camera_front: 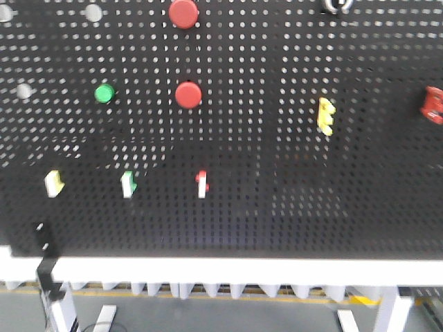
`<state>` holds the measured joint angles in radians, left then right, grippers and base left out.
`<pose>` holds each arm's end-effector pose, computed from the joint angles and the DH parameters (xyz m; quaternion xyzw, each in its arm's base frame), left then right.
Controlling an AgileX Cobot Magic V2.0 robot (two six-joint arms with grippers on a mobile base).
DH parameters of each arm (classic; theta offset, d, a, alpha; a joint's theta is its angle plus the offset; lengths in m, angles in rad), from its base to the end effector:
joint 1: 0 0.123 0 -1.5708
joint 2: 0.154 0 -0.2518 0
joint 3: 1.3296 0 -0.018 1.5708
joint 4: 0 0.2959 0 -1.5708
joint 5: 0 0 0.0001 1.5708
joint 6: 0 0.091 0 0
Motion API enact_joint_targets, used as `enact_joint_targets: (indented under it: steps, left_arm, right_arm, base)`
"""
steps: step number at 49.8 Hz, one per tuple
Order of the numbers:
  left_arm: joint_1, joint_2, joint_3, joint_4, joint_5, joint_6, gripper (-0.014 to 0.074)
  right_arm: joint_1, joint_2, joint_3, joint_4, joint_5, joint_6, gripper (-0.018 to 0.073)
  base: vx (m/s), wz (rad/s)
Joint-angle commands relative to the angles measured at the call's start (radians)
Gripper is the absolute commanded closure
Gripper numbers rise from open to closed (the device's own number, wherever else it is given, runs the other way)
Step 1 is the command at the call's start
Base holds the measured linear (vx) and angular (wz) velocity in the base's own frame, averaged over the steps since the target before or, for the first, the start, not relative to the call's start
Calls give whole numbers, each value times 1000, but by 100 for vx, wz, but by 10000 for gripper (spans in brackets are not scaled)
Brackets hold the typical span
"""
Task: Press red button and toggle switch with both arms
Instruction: 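Drive the base forward until the pegboard fills the view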
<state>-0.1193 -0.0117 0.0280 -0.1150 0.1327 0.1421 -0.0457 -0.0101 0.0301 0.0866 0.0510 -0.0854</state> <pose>0.1343 -0.0175 0.1920 0.0588 0.7259 -0.0368 0.6843 0.1357 -0.0058 0.1983 0.0148 0.7011 -0.0144 0.7127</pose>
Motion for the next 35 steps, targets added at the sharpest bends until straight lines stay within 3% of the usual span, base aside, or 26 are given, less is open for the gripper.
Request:
enact_joint_targets:
  steps: [1, 20, 35]
  left_arm:
    - [-2, -16, 34, -2, -77, -3, 595]
    - [-2, -16, 34, -2, -77, -3, 595]
    - [-2, -16, 34, -2, -77, -3, 595]
  right_arm:
    - [-7, -16, 12, -3, -82, -5, 562]
    - [-7, -16, 12, -3, -82, -5, 562]
    - [-7, -16, 12, -3, -82, -5, 562]
  base:
    - [38, 0]
    - [32, 2]
    - [14, 1]
